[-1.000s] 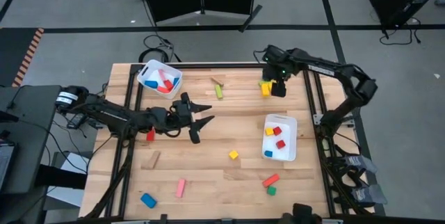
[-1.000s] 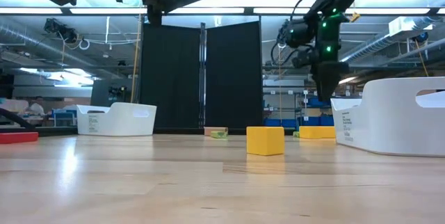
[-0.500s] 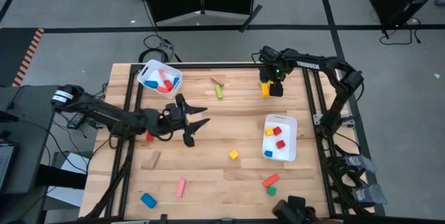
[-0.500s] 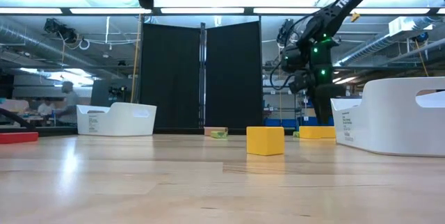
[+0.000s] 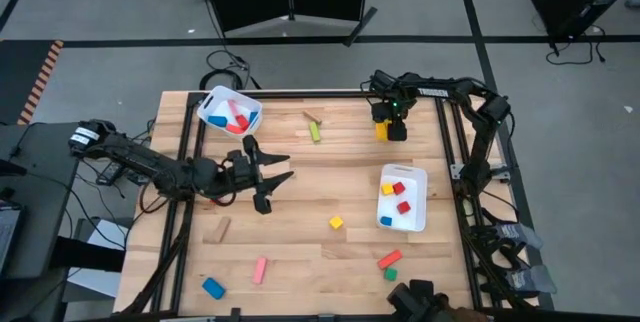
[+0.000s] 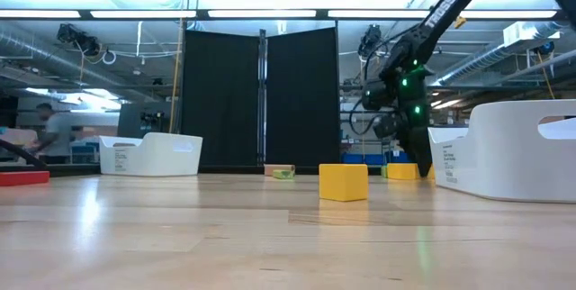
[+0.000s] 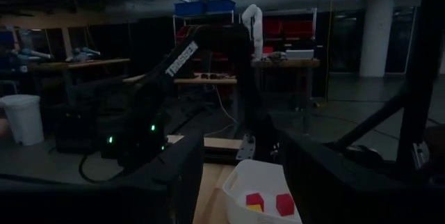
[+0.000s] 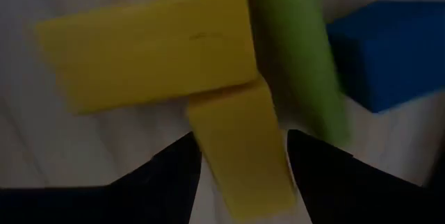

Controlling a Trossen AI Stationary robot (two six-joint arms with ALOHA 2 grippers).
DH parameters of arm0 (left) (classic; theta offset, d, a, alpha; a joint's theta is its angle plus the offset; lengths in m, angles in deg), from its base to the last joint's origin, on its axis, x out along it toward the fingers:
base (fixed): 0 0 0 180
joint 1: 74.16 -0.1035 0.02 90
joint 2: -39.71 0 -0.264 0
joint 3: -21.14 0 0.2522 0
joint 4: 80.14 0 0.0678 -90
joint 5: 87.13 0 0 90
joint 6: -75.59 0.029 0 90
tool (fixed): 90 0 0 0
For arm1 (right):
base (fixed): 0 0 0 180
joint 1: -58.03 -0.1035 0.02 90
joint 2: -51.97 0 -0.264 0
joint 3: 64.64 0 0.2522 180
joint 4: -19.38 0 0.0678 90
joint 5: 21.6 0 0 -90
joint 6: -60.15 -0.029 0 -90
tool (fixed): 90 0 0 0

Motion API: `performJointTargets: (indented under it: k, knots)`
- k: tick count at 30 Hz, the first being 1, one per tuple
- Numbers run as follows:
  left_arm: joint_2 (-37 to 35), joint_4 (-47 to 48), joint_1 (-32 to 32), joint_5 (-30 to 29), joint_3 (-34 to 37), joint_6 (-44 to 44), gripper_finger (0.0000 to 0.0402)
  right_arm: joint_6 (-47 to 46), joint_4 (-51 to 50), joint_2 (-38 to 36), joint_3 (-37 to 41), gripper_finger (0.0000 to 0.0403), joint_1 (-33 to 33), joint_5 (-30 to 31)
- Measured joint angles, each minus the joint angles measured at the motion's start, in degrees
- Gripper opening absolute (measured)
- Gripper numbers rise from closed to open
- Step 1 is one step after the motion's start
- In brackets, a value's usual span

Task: Sort blocks by size
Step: Put the right yellow rectangular block into the top white bin

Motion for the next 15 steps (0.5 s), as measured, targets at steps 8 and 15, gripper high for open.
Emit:
performJointTargets:
  k: [8,15]
  knots:
    - [-2.38,1.33,2.18,-1.71,0.00,0.19,0.0195,-1.53,-1.34,1.19,-0.21,0.0145,0.22,-0.16]
    - [-3.40,2.64,3.08,-3.93,0.00,0.19,0.0195,-2.83,-5.40,-0.86,0.33,0.0145,0.37,-0.16]
